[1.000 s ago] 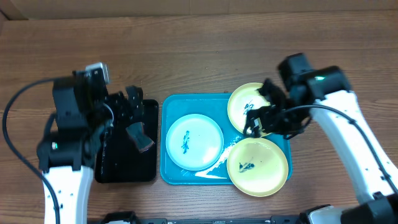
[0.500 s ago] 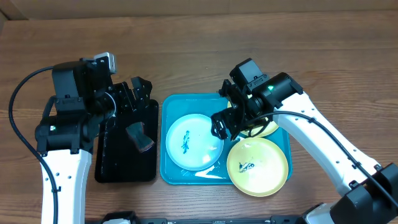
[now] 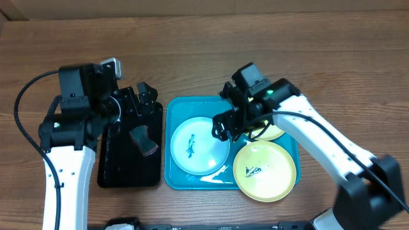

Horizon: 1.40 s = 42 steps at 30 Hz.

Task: Clean dirty plates on tray and stack at the side
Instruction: 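Lower the right gripper and grip the white plate's rim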

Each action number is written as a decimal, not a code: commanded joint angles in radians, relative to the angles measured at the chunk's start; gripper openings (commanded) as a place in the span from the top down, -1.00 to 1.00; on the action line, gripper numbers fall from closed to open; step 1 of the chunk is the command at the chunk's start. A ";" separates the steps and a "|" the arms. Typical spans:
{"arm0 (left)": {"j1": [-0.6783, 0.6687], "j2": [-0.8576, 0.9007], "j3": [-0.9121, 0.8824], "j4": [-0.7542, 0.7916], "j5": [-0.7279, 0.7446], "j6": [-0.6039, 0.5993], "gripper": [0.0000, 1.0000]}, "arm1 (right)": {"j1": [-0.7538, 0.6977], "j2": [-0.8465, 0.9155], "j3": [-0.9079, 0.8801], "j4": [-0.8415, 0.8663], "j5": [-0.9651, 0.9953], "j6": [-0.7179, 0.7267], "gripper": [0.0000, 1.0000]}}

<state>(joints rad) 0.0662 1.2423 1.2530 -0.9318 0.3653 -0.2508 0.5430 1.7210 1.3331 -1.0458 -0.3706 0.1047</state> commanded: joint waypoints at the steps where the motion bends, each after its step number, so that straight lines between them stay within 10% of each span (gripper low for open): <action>1: 0.005 0.019 0.025 -0.007 -0.006 0.016 -1.00 | 0.001 0.068 -0.024 0.008 -0.025 0.028 -0.90; 28: 0.005 0.078 0.025 -0.011 -0.009 0.019 -0.79 | 0.001 0.138 -0.224 0.302 -0.118 0.385 -0.20; 42: 0.005 0.078 0.025 -0.011 -0.009 0.019 -0.99 | 0.001 0.138 -0.267 0.373 -0.101 0.423 0.83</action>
<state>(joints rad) 0.0662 1.3159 1.2530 -0.9440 0.3626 -0.2470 0.5430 1.8565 1.0721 -0.6804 -0.4667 0.5201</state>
